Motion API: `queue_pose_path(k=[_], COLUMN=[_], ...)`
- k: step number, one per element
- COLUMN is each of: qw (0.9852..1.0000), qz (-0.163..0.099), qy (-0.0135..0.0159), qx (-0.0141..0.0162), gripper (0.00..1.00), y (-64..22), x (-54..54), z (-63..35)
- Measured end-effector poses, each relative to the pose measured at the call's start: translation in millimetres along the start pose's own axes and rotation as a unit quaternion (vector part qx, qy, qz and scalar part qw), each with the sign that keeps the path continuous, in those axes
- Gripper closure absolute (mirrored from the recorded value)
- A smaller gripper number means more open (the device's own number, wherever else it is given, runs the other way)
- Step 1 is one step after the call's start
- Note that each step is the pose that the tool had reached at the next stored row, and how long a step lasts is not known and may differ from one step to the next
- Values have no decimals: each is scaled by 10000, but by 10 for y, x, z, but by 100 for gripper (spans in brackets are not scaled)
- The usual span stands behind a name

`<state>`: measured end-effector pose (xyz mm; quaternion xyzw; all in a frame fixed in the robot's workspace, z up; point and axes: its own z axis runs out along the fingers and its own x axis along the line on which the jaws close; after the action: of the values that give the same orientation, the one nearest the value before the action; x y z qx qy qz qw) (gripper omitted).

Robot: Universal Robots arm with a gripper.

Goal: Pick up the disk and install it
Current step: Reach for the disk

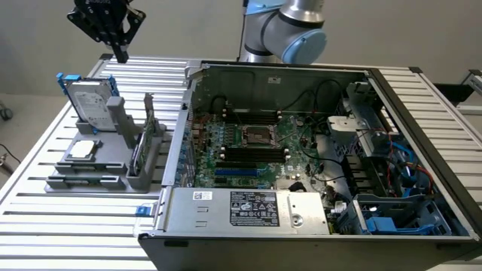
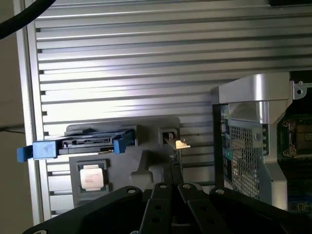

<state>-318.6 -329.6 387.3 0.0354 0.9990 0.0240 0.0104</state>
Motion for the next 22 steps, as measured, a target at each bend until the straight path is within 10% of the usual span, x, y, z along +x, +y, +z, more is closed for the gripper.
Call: queue_pose_path(k=[22], qw=[10000], qz=[2], qy=[52], qx=[4], gripper=[89], y=[127], x=[1015], z=[75])
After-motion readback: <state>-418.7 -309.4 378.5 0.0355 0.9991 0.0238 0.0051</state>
